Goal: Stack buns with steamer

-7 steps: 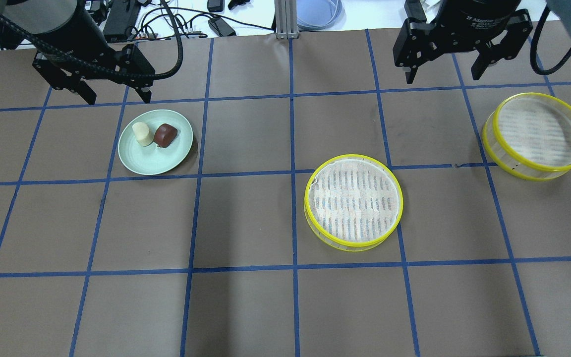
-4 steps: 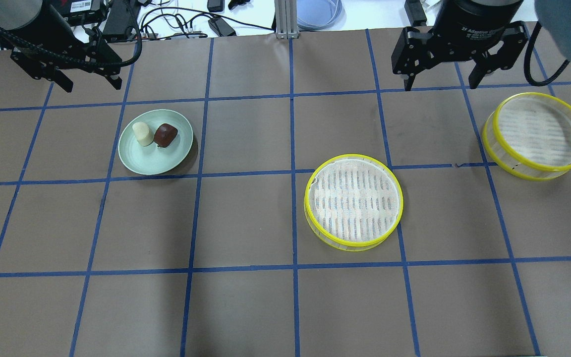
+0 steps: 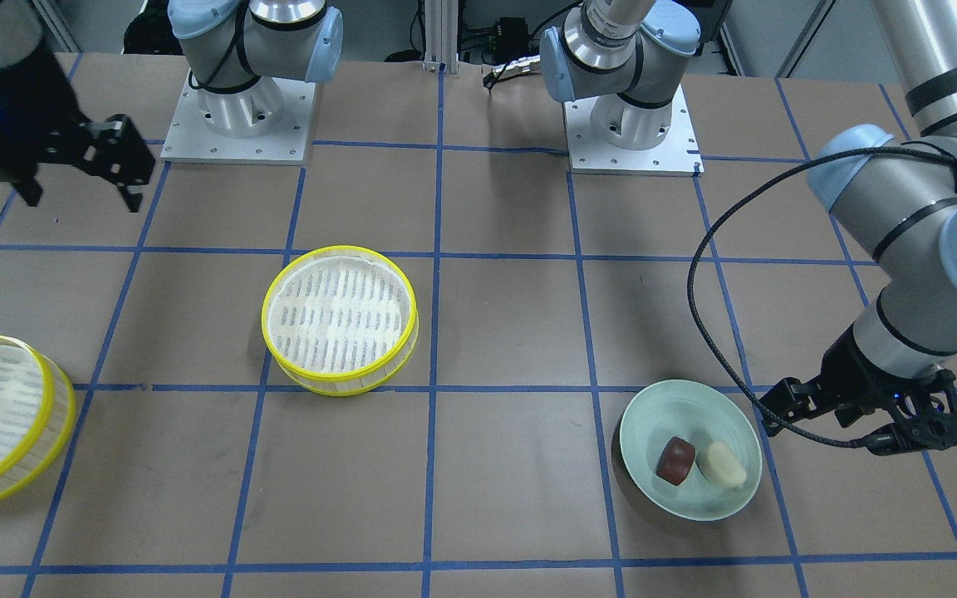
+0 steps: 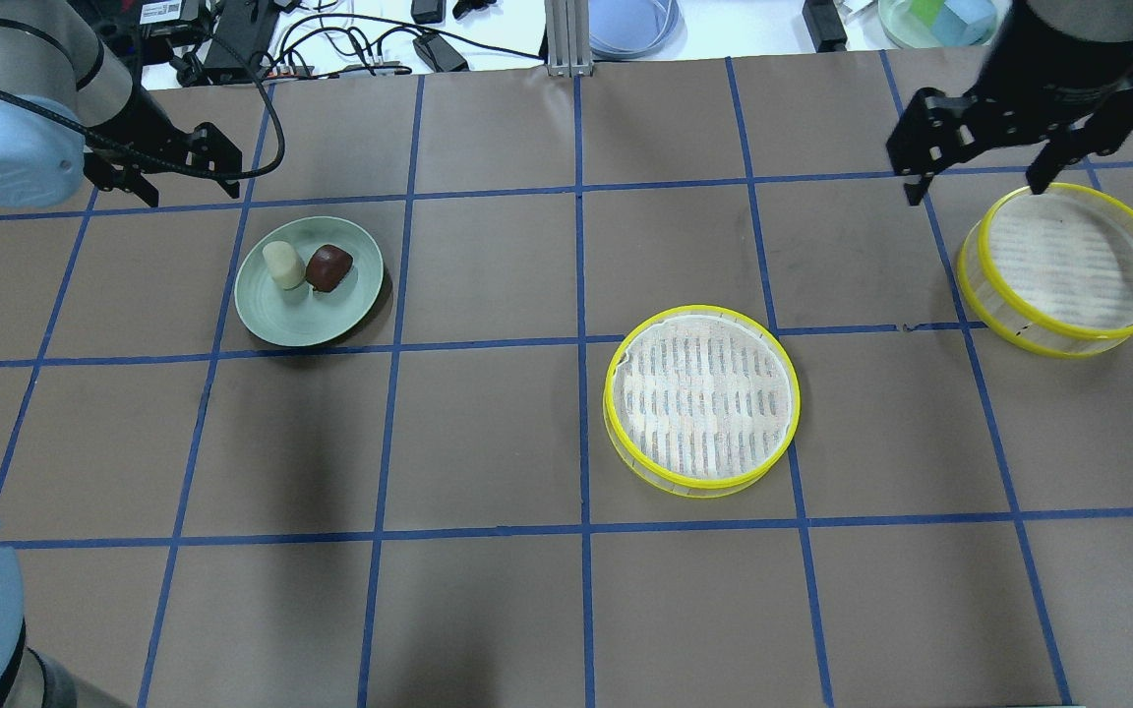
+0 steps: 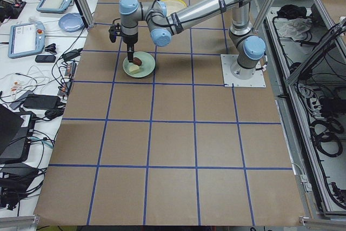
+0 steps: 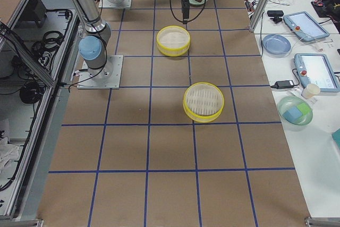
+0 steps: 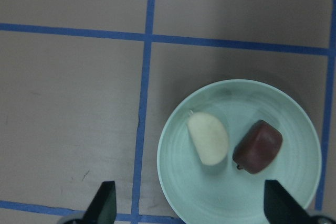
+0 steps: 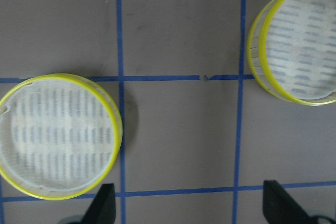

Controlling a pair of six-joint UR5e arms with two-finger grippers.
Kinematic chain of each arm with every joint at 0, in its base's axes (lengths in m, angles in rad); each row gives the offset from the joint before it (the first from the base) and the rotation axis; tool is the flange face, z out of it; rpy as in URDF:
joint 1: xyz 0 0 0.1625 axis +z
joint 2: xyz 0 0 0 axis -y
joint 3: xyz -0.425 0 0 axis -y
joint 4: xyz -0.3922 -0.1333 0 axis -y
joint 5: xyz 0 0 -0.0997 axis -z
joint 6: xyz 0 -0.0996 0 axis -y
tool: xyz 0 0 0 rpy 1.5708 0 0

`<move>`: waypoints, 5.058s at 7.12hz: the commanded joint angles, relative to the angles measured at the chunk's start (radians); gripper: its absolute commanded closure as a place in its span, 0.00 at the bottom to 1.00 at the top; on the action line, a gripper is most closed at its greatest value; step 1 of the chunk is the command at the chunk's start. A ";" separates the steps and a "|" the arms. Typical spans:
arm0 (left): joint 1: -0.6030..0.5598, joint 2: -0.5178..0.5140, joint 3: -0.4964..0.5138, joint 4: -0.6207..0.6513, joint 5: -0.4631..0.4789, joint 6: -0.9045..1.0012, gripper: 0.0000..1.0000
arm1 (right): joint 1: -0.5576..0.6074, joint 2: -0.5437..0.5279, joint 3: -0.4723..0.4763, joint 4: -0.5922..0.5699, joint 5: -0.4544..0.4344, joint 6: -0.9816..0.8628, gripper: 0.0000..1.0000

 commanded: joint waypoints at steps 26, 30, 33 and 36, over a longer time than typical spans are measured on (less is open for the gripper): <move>-0.273 0.008 -0.017 0.000 -0.134 -0.409 0.86 | -0.282 0.068 0.086 -0.089 0.023 -0.517 1.00; -0.643 0.015 -0.018 0.021 -0.128 -0.908 0.89 | -0.248 0.049 0.085 -0.059 0.023 -0.472 1.00; -0.803 -0.013 -0.035 0.084 -0.133 -1.092 0.90 | -0.246 0.049 0.086 -0.050 0.023 -0.467 1.00; -0.844 -0.028 -0.072 0.086 -0.131 -1.093 0.52 | -0.245 0.046 0.086 -0.051 0.025 -0.436 1.00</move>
